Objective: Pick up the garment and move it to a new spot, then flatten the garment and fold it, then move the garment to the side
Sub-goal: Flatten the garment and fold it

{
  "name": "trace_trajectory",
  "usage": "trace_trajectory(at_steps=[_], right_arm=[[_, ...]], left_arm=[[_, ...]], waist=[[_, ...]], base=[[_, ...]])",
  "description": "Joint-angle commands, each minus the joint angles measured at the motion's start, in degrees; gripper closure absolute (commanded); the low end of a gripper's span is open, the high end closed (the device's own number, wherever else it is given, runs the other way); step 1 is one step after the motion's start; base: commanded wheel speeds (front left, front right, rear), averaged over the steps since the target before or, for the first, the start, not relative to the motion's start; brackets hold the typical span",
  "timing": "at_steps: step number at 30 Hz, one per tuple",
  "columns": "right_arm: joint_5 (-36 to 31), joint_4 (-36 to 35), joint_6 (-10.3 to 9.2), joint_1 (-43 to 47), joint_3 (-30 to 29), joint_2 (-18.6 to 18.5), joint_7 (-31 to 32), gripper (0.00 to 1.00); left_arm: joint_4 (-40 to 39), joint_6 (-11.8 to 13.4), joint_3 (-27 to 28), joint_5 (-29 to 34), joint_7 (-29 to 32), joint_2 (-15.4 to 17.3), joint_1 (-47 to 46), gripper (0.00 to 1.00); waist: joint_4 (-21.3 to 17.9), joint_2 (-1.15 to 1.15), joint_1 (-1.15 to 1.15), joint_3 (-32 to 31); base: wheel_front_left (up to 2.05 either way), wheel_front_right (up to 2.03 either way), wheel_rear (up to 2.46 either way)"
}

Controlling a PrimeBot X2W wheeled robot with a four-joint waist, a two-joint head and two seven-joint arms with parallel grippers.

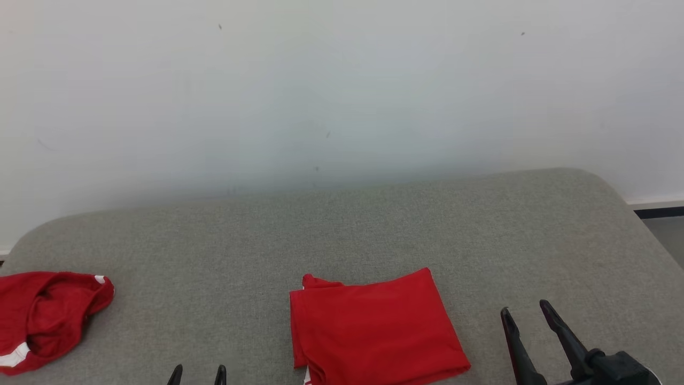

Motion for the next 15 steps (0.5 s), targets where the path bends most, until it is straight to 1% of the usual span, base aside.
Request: trace_trajectory(at_steps=[1,5,15], right_arm=[[-0.8,-0.5,0.0,0.8,0.0,-0.1,-0.1,0.0],[-1.4,-1.9,0.0,3.5,-0.9,0.4,-0.1,0.0],[-2.9,-3.5,0.0,7.6,-2.2,1.5,-0.1,0.0]], left_arm=[[-0.3,-0.3,0.6,0.8,-0.3,-0.2,1.2,0.0],[-1.2,-1.5,3.0,2.9,-0.3,-1.7,3.1,0.0],[-2.3,-6.3,7.5,8.1,-0.3,-5.7,6.7,0.0]], waist=[[0.3,0.0,0.0,-0.5],[0.9,0.0,0.0,-1.3],[1.7,0.0,0.0,-2.3]], base=[[0.0,0.0,0.0],[0.0,0.0,0.0],[0.0,0.0,0.0]])
